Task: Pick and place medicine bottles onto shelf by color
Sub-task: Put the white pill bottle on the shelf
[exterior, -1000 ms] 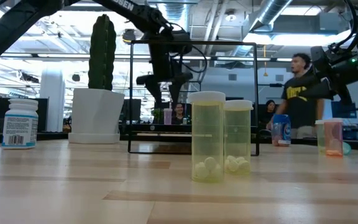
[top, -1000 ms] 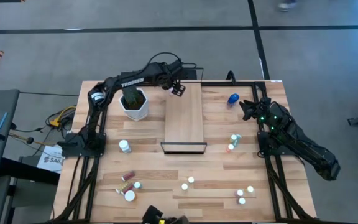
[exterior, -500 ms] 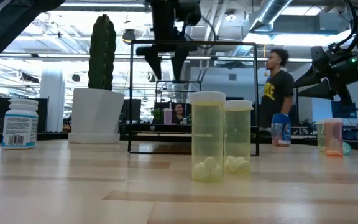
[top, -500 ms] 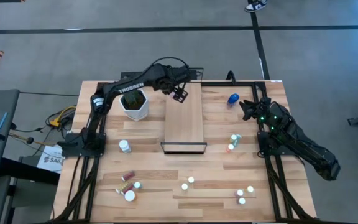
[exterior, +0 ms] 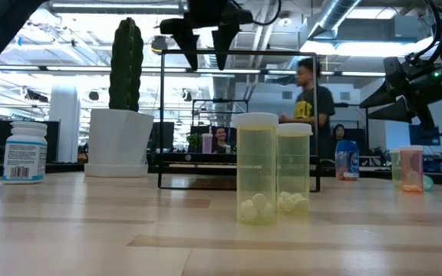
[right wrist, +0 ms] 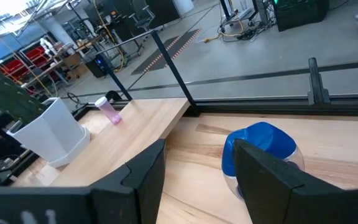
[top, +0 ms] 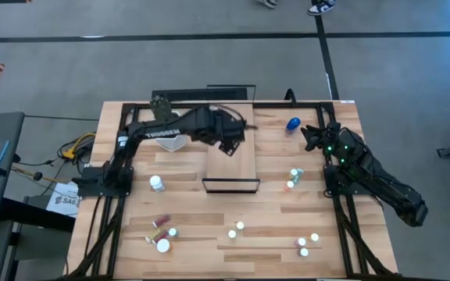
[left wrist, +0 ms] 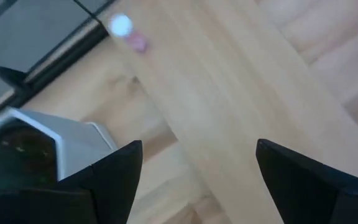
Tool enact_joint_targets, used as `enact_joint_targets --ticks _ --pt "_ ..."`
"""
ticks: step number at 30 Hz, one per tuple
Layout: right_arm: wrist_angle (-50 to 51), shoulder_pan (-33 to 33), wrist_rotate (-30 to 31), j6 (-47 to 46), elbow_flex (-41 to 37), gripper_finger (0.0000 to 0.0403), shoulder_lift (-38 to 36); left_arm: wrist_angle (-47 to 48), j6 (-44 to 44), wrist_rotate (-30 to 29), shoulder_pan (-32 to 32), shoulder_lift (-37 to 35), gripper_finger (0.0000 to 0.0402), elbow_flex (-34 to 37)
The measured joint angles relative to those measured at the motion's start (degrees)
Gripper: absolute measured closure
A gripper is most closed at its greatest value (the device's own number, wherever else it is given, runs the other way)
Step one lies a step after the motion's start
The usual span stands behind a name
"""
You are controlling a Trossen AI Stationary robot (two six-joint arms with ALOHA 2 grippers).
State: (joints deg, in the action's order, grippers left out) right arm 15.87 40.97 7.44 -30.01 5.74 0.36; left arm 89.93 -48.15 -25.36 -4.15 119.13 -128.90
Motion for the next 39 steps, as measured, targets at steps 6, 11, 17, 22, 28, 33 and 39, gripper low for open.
enact_joint_targets --ticks 6,11,17,22,28,33,39 --pt "0.0 0.0 0.0 0.0 0.0 0.0193 0.0 0.1 -0.1 2.6 2.4 0.0 0.0118 0.8" --pt "0.0 0.0 0.0 0.0 0.0 0.0193 0.0 0.1 -1.0 4.1 2.3 0.0 0.0154 0.8" --pt "0.0 0.0 0.0 0.0 0.0 0.0193 0.0 0.0 -2.8 4.5 2.3 -4.0 0.0187 7.0" --pt "0.0 0.0 0.0 0.0 0.0 0.0193 0.0 0.2 -11.5 7.2 2.2 -13.1 0.0187 21.8" --pt "0.0 0.0 0.0 0.0 0.0 0.0193 0.0 -0.1 -22.7 10.2 2.2 -25.6 0.0179 38.8" --pt "0.0 0.0 0.0 0.0 0.0 0.0193 0.0 -4.5 -30.9 12.9 2.9 -37.2 0.0177 53.6" --pt "0.0 0.0 0.0 0.0 0.0 0.0193 0.0 -10.6 -37.3 20.2 3.3 -48.3 0.0177 68.8"
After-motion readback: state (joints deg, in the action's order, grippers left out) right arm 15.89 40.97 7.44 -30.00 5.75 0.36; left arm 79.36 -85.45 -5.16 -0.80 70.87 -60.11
